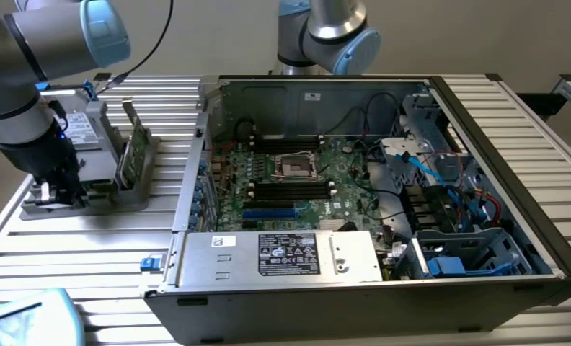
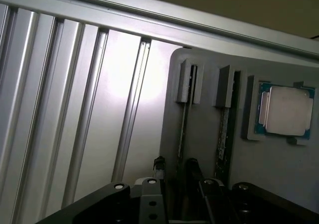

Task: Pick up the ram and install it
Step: 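Pick up the ram and move it above insertion slot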

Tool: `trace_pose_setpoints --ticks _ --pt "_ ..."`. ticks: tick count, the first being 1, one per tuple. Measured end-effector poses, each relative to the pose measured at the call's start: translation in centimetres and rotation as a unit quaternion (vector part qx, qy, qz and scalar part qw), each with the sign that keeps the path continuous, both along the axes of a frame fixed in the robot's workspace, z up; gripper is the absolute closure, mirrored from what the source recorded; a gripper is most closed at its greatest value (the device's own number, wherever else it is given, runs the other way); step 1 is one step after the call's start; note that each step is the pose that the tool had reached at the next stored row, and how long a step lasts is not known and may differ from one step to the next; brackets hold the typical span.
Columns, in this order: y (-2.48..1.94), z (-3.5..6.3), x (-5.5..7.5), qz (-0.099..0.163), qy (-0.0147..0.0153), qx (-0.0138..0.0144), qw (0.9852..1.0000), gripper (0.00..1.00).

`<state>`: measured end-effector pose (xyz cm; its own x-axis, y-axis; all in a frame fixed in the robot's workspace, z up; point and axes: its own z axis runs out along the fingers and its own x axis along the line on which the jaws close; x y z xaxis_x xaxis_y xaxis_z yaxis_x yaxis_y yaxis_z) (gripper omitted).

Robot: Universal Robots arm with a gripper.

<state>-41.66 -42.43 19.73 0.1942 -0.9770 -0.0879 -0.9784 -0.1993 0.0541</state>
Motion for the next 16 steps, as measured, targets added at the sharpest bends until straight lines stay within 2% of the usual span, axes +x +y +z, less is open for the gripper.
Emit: trace_pose_setpoints --ticks 3,7,16 --pt "0.05 0.0 0.0 -0.001 0.0012 0.0021 1.0 0.69" --pt "0.06 0.0 0.0 -0.002 0.0022 0.008 1.0 0.69" --pt "0.02 -0.09 0.0 -0.004 0.0053 0.0085 0.9999 0.69"
